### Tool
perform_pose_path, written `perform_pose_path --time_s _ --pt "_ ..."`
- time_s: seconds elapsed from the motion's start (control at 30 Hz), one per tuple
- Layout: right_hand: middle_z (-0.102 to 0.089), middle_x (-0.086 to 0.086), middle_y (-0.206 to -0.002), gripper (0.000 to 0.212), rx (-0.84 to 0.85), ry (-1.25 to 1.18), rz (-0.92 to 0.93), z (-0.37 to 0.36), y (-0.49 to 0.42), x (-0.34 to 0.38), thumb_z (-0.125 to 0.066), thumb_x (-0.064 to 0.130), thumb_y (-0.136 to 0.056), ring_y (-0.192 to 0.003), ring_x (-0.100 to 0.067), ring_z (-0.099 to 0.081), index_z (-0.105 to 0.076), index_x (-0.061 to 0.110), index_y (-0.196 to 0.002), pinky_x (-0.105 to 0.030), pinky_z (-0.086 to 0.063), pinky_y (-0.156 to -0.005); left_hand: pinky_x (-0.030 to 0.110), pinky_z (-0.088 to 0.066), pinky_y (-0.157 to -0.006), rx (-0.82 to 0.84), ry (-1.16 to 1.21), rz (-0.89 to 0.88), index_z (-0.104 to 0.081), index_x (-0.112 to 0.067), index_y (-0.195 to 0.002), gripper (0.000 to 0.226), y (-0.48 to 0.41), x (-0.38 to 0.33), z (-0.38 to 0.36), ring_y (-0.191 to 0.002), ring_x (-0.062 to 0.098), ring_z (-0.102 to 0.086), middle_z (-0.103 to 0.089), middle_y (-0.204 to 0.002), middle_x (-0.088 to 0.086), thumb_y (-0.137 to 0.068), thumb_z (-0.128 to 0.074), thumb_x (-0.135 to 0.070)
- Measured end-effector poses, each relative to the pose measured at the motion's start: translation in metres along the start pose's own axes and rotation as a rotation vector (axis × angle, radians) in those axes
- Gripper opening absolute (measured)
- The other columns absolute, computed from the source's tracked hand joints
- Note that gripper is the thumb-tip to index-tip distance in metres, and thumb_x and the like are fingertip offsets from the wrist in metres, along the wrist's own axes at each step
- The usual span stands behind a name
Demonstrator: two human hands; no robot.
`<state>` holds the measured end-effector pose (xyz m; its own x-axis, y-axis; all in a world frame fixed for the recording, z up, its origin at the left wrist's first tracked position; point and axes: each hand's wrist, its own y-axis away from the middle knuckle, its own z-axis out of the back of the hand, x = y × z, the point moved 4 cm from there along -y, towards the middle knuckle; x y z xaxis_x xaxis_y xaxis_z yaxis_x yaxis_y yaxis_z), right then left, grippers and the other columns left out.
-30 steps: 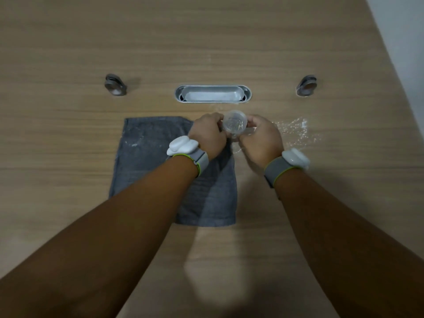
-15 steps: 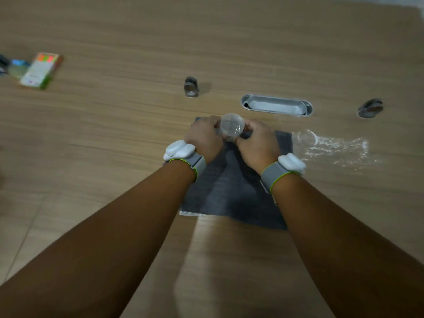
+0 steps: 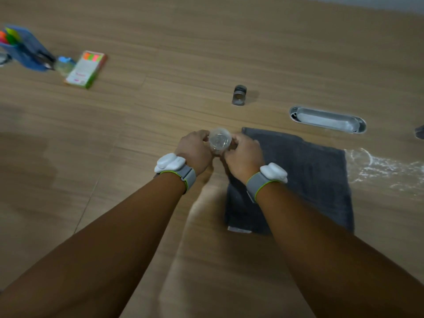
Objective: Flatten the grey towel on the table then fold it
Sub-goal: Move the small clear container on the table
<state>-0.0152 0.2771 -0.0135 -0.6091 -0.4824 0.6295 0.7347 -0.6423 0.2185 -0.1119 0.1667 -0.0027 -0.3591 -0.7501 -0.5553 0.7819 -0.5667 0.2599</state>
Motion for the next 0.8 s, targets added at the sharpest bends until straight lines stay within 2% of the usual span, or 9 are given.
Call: perform_pose_path --time_s 0.47,0.53,0.63,0.73,0.8 --pt "-0.067 -0.002 -0.124 0.039 0.020 -0.007 -0.026 -0.024 -0.003 0.004 -0.068 0.024 -0.091 -0.119 -0.030 -0.047 -0.063 0.023 -0.130 -0.045 -0.047 -0.097 0.033 -0.045 -0.091 0.008 -0.005 0.060 -0.062 -0.017 -0.129 0.037 -0.001 0.020 -0.004 -0.116 0.033 -0.060 -0.068 -0.123 0.011 -0.092 -0.060 -0.015" --pt "-0.067 -0.002 -0.126 0.042 0.035 0.011 -0.029 -0.023 -0.003 0.002 -0.068 0.025 -0.091 -0.122 -0.030 -0.047 -0.061 0.021 -0.132 -0.045 -0.046 -0.099 0.033 -0.042 -0.097 0.029 -0.029 0.084 -0.054 -0.015 -0.138 0.044 -0.002 0.018 -0.005 -0.123 0.033 -0.056 -0.062 -0.132 0.012 -0.094 -0.058 -0.014" --pt "-0.060 -0.006 -0.138 0.057 0.045 0.026 -0.047 -0.010 -0.003 -0.008 -0.066 0.020 -0.092 -0.131 -0.032 -0.044 -0.050 0.015 -0.146 -0.043 -0.038 -0.111 0.038 -0.039 -0.107 -0.026 -0.012 0.109 -0.033 -0.013 -0.152 0.065 0.001 0.010 0.004 -0.132 0.033 -0.046 -0.043 -0.148 0.014 -0.091 -0.055 -0.004" --pt "-0.058 -0.010 -0.141 0.052 -0.033 0.085 -0.047 0.016 -0.001 -0.028 -0.061 0.019 -0.095 -0.132 -0.033 -0.045 -0.051 0.012 -0.145 -0.038 -0.033 -0.113 0.040 -0.035 -0.113 -0.158 0.043 -0.030 -0.034 -0.015 -0.153 0.068 0.013 -0.012 0.008 -0.135 0.031 -0.037 -0.035 -0.152 0.012 -0.089 -0.053 -0.001" --pt "-0.055 -0.014 -0.142 0.046 -0.108 0.096 -0.061 0.037 0.004 -0.051 -0.058 0.020 -0.099 -0.134 -0.034 -0.044 -0.053 0.009 -0.143 -0.042 -0.031 -0.116 0.039 -0.034 -0.114 -0.165 0.040 -0.172 -0.039 -0.015 -0.150 0.061 0.023 -0.035 -0.005 -0.136 0.029 -0.036 -0.036 -0.153 0.010 -0.093 -0.055 -0.005"
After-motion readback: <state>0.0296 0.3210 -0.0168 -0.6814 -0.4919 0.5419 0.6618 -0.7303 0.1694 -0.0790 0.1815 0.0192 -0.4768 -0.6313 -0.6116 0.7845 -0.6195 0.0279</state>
